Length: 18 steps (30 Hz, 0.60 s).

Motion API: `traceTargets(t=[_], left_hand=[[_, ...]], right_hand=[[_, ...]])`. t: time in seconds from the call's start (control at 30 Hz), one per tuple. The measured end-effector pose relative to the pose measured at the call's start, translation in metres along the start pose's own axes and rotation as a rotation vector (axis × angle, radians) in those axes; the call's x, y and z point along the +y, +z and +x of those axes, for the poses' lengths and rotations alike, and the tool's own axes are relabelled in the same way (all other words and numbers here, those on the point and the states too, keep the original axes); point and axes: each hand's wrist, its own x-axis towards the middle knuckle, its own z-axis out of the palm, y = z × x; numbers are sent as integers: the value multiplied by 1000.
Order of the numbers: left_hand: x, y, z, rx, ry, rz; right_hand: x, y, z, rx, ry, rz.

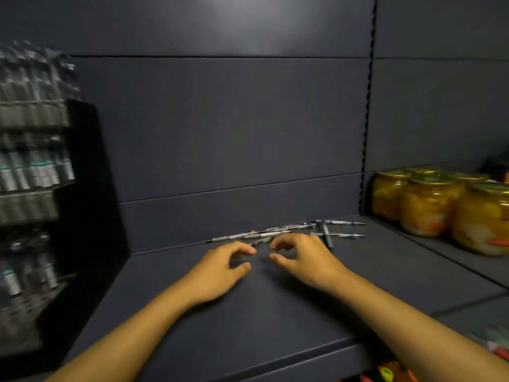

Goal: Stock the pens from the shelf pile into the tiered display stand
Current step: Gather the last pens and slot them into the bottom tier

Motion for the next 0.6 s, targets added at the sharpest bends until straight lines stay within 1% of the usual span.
traceTargets(t=[0.17,0.23,0.33,0.47,0.6], left_hand=[[-3,37,56,13,-30,231],[-10,46,71,33,-67,300],[-18,53,88,62,-137,398],[-24,63,109,51,-164,443],[-31,66,124,29,-167,389]], right_hand=[[96,-46,21,53,164,-162],[120,-56,28,20,252,-203],[143,-61,41,-59,318,-210],[163,-66,56,-87,326,-129],[167,-61,59,-127,265,-53]])
